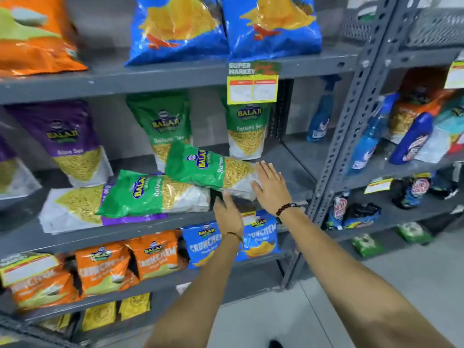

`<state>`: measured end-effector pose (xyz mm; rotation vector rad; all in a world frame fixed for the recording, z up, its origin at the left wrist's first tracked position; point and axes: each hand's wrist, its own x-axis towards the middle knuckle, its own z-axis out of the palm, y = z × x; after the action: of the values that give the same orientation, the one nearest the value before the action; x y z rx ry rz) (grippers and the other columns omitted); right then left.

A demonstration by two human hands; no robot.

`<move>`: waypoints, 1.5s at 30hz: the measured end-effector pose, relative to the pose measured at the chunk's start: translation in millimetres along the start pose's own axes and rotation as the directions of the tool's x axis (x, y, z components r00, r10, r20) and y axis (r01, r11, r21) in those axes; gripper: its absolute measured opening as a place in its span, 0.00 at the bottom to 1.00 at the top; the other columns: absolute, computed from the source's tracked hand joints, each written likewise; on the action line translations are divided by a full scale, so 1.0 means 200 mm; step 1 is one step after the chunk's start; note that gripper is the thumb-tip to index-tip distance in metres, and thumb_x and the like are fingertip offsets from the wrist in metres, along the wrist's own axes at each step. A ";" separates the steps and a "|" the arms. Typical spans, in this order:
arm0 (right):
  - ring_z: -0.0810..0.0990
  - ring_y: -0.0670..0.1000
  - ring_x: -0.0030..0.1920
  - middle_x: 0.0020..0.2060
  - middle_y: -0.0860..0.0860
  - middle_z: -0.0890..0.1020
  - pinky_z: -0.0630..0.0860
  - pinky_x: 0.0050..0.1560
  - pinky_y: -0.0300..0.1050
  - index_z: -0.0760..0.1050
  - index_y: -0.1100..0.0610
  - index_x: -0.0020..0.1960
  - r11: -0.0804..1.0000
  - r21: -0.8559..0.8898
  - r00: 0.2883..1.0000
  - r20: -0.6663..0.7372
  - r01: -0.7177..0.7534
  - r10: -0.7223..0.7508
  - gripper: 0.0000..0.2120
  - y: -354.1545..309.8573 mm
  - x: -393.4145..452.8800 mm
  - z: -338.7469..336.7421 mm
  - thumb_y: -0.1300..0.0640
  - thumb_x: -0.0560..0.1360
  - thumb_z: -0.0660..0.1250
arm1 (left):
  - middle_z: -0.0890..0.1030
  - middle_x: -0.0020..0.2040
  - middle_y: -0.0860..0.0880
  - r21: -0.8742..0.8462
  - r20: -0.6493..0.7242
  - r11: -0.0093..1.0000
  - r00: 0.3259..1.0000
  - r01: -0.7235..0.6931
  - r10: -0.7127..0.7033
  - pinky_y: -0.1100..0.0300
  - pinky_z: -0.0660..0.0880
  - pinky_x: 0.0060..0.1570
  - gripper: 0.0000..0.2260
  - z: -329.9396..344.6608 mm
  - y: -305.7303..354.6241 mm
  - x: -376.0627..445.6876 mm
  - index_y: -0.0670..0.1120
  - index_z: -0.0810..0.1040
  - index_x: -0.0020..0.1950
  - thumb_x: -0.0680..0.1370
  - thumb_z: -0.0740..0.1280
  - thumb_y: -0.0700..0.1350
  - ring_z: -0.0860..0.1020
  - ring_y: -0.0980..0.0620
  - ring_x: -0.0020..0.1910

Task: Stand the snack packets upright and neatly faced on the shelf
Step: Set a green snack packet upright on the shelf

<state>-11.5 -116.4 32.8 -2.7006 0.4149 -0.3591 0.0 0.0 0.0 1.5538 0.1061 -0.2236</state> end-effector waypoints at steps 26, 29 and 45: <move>0.78 0.55 0.54 0.51 0.56 0.81 0.74 0.58 0.50 0.76 0.59 0.57 0.850 0.507 0.915 0.395 -0.143 -0.082 0.23 0.31 0.70 0.04 0.42 0.74 0.62 | 0.60 0.76 0.48 -0.691 -0.356 0.717 0.905 -0.088 -0.232 0.53 0.58 0.71 0.27 0.43 0.14 0.39 0.50 0.56 0.75 0.79 0.49 0.61 0.59 0.48 0.75; 0.79 0.53 0.52 0.47 0.53 0.82 0.74 0.57 0.48 0.79 0.58 0.53 0.729 0.648 0.934 0.356 -0.221 -0.034 0.19 0.39 0.66 0.01 0.43 0.73 0.65 | 0.58 0.77 0.49 -0.632 -0.239 0.775 0.942 0.034 -0.236 0.46 0.53 0.75 0.31 0.38 0.11 0.36 0.54 0.57 0.75 0.75 0.52 0.66 0.57 0.47 0.76; 0.79 0.55 0.57 0.62 0.57 0.78 0.73 0.62 0.56 0.74 0.56 0.62 -0.080 0.876 0.880 0.470 -0.475 -0.075 0.37 0.62 0.32 -0.29 0.45 0.56 0.76 | 0.85 0.52 0.46 -0.517 0.328 0.824 0.943 0.232 -0.059 0.44 0.74 0.59 0.23 0.33 0.23 0.05 0.53 0.83 0.50 0.76 0.54 0.65 0.83 0.45 0.52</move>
<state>1.6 -266.1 45.7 -1.0262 0.2423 0.0503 14.2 -67.2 44.1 0.9175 0.0444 -0.5046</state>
